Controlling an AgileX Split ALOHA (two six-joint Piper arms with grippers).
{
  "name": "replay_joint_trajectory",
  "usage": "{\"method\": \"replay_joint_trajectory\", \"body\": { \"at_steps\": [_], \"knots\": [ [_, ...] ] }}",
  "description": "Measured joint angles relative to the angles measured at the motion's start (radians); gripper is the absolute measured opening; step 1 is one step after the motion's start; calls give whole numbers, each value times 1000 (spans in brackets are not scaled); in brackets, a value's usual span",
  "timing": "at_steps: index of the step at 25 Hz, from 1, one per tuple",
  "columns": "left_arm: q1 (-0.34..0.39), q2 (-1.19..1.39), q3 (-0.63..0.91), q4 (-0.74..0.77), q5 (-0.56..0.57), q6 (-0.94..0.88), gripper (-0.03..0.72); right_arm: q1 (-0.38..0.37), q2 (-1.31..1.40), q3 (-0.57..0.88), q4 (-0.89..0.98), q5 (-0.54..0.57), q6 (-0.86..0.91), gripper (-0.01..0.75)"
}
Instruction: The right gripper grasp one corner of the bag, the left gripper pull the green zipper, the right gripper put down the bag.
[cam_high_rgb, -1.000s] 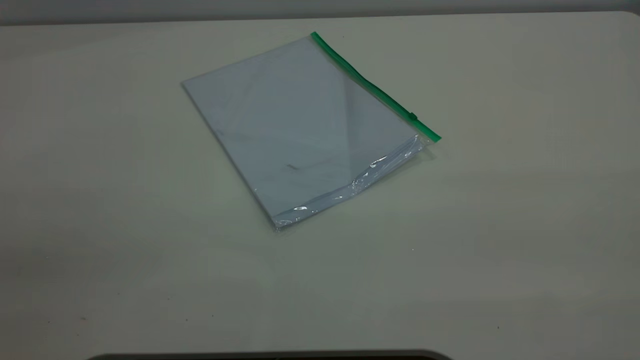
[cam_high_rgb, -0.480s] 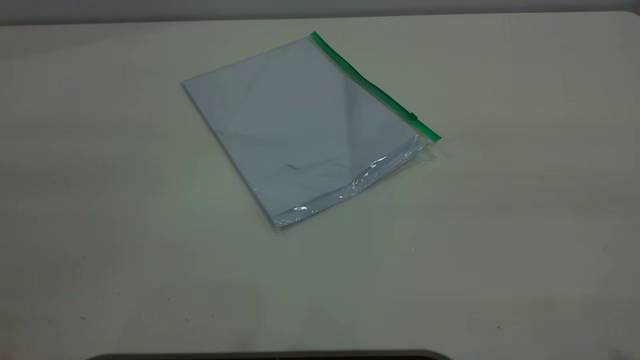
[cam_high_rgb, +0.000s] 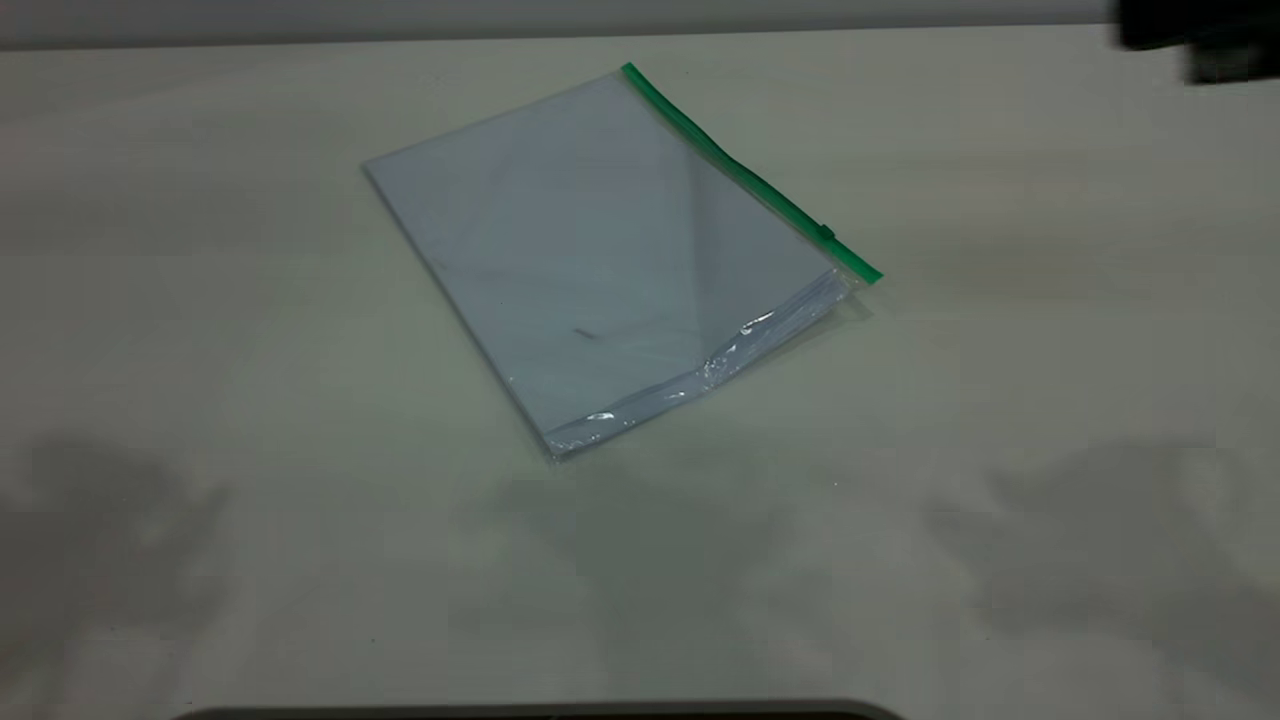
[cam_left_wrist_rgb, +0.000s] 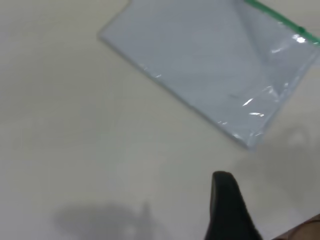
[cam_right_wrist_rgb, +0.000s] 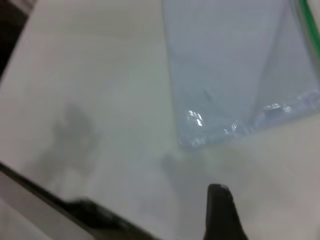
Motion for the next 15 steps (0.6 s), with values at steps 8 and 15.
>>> {"method": "replay_joint_trajectory", "body": {
  "at_steps": [8, 15],
  "knots": [
    [0, 159, -64, -124, -13, 104, 497, 0, 475, -88, 366, 13, -348, 512],
    [0, 213, -71, -129, -24, 113, 497, 0, 825, -336, 378, 34, -356, 512]
  ]
}}
